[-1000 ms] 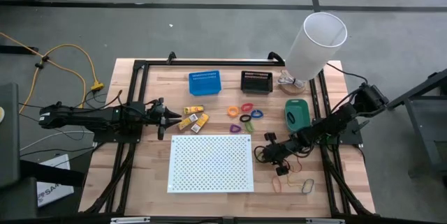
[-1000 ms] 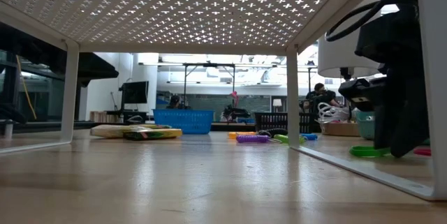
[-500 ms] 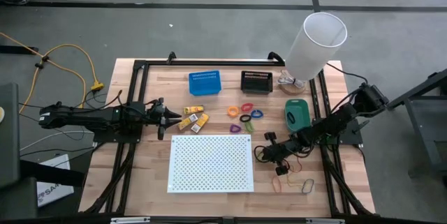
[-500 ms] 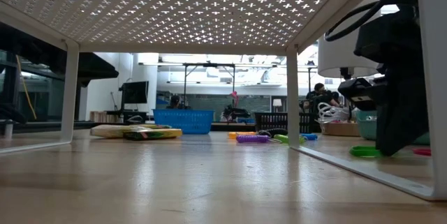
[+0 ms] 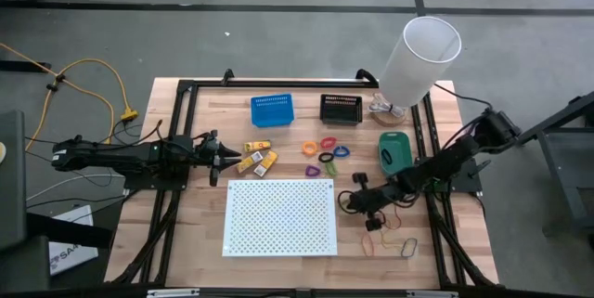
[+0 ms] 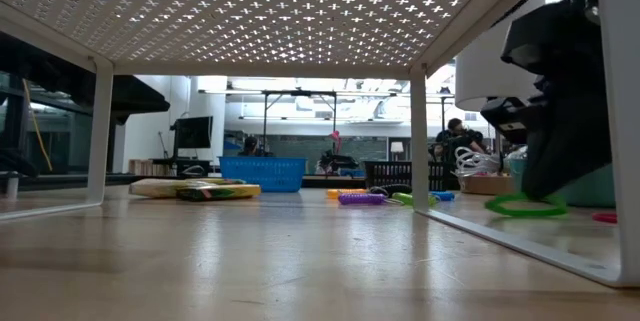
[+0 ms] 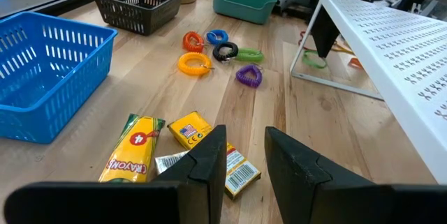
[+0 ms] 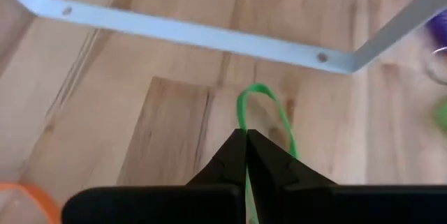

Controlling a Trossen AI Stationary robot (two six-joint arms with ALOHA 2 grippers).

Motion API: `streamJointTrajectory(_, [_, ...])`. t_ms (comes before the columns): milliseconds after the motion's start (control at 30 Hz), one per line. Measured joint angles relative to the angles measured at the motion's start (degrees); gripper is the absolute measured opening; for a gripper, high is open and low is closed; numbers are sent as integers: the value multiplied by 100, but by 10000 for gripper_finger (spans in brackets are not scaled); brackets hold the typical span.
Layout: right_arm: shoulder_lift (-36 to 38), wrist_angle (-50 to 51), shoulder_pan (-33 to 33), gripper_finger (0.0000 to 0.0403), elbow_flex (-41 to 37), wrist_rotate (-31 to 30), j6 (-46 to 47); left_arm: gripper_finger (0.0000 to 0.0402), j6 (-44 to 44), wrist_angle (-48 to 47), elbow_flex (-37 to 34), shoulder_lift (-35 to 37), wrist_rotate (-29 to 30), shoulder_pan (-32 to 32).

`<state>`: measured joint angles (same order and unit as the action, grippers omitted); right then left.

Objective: Pick & Place Office Desk Supplies
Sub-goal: Put the green rubber band into the green bin

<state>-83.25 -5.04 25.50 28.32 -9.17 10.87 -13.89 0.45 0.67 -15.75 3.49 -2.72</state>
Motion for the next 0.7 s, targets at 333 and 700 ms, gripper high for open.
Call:
streamJointTrajectory(333, [777, 501, 0, 2, 0, -672, -17, 95, -1, 0, 0, 2, 0, 0])
streamJointTrajectory(700, [1897, 930, 2, 2, 2, -1743, -280, 95, 0, 0, 0, 2, 0, -1])
